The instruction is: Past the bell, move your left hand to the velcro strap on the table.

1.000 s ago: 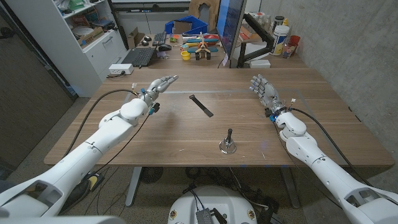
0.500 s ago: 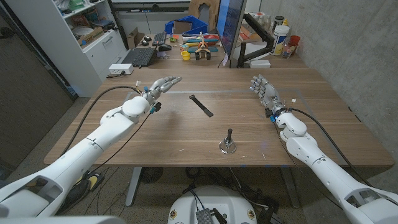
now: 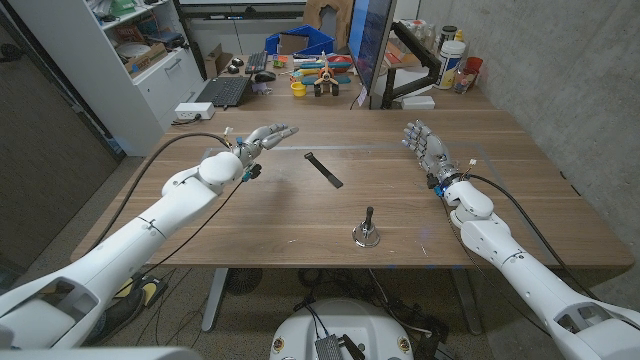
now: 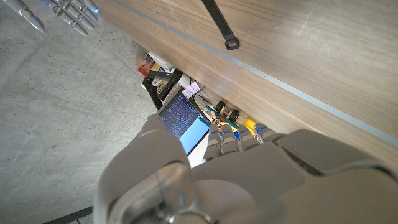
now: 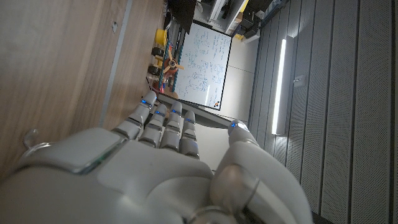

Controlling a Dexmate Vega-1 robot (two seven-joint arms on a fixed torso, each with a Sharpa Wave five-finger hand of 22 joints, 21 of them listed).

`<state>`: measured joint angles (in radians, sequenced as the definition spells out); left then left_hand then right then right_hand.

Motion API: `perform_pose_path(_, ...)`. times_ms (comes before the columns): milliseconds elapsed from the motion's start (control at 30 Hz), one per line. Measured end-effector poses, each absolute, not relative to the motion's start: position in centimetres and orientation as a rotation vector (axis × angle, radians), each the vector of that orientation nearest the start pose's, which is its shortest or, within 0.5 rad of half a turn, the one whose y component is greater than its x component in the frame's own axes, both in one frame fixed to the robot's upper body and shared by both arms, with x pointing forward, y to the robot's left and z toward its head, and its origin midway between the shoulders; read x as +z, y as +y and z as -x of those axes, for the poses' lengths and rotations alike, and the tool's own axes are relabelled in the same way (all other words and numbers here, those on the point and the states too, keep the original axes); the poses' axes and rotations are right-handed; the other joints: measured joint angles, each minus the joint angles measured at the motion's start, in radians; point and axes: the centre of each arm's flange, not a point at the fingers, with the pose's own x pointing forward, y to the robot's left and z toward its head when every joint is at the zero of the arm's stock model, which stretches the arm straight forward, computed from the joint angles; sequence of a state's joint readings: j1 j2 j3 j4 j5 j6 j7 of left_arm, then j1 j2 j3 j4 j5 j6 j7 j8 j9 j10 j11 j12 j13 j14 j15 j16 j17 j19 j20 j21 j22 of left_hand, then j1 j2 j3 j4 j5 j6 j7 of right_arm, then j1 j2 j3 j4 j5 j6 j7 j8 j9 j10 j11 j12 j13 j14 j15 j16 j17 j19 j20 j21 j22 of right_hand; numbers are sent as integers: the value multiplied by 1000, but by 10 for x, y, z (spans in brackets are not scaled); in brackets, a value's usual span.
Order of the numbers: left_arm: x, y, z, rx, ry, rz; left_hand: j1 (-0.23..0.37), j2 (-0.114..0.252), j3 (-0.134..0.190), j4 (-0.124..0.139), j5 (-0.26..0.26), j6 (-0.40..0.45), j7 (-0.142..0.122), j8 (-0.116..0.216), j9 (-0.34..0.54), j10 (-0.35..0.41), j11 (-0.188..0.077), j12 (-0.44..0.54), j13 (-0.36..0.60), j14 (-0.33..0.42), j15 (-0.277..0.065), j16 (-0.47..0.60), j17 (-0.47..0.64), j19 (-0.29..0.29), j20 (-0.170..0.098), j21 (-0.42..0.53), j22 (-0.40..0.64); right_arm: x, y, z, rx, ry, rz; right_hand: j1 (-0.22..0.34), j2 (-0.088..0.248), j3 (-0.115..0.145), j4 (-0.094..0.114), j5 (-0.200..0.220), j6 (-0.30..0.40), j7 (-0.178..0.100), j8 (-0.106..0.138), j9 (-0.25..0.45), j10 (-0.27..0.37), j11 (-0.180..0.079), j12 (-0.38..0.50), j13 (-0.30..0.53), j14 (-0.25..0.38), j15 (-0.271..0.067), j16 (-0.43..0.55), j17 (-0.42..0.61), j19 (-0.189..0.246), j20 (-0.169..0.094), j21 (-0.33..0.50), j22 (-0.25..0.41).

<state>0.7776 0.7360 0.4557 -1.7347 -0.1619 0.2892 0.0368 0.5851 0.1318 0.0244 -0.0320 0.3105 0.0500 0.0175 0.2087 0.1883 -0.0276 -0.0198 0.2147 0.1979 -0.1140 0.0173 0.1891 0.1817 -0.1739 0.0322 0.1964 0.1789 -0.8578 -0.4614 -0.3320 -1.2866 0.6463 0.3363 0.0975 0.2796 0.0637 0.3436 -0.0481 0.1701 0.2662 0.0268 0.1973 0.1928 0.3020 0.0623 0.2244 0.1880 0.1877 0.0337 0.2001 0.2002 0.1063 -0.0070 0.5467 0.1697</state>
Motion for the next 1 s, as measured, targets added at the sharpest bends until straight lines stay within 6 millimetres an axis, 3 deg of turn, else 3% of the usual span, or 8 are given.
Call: perform_pose_path(1000,50,244,-620,-173,-427,-850,12,4,4,-4,-8,0,0,0,0,0,0,0,0,0,0,0,2,0,0,0,0,-28,-275,-649,251,-643,-86,-7,7,0,0,0,0,0,0,0,0,0,0,0,0,0,0,-4,11,0,-11,0)
